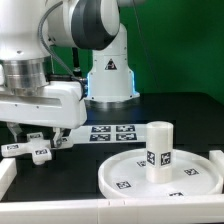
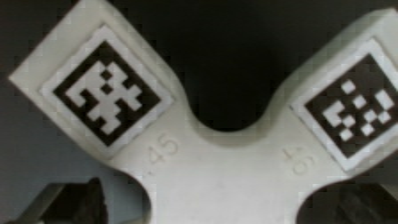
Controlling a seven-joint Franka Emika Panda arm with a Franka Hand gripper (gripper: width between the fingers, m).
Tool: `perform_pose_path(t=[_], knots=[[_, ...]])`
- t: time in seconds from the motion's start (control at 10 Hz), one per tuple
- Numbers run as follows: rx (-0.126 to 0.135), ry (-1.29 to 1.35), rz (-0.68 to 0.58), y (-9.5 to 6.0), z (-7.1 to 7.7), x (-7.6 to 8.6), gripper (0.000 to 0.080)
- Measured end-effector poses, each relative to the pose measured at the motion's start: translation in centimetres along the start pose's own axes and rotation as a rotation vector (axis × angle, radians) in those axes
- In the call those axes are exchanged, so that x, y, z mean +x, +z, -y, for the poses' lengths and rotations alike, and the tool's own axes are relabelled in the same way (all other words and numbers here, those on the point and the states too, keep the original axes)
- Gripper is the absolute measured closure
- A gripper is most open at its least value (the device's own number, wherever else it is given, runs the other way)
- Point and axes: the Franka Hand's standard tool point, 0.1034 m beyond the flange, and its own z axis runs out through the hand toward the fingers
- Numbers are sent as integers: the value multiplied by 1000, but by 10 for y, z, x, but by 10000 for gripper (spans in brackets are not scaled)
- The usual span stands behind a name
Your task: Assemble round table
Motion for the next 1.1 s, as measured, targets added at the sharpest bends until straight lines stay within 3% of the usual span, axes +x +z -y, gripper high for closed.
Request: perform_pose_path(t=[0.3,0.4,0.7,0.9,1.1], knots=[[-1,-4,4,2,0,-1,162],[-1,-6,4,2,0,-1,344],[-1,-4,4,2,1,-1,361],[5,22,6,-3,19,-5,361],[31,101,24,-25,60,-12,361]])
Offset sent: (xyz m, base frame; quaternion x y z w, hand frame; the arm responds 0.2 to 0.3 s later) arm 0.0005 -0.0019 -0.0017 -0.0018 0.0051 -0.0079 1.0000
